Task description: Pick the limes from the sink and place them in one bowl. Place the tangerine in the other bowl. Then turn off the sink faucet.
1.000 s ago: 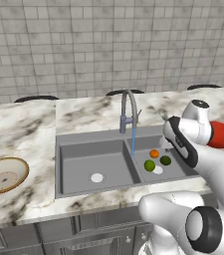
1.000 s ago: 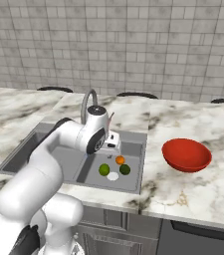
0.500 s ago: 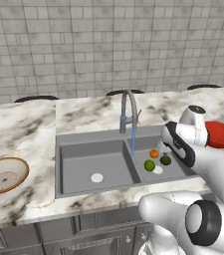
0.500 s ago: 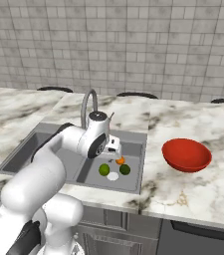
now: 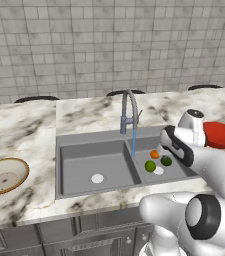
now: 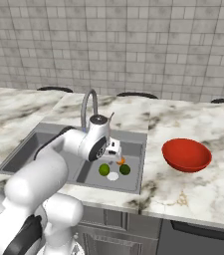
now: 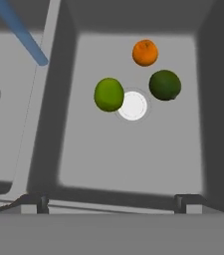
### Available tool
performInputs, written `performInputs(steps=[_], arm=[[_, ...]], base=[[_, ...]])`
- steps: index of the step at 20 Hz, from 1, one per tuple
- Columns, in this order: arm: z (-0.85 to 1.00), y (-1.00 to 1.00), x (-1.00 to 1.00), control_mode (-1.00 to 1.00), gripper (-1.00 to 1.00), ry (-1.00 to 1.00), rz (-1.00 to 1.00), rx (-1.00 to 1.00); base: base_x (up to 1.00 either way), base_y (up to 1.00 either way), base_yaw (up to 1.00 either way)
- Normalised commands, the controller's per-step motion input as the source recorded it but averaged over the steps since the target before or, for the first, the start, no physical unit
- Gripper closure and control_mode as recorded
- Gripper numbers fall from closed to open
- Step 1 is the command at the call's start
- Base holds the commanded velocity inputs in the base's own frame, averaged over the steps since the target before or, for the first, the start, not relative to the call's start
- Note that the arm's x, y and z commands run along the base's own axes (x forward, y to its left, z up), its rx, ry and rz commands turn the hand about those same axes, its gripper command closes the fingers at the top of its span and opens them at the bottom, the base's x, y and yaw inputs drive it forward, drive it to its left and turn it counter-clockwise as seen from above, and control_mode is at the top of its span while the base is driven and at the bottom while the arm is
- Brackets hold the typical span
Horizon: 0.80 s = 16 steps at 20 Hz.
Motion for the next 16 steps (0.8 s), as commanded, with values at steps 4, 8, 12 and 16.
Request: performInputs(steps=[4,8,12,16], arm=[[-0.16,0.0,0.04,-1.0,-1.0,0.0,0.0,0.0],[-0.19,0.0,0.08,-1.0,-1.0,0.0,0.0,0.0],[-0.18,0.0,0.13,-1.0,-1.0,0.0,0.0,0.0],[-0.21,0.0,0.15,-1.0,-1.0,0.0,-0.01,0.0]], base=[[0.0,0.0,0.0],[0.0,0.0,0.0],[0.0,0.0,0.0],[0.0,0.0,0.0]])
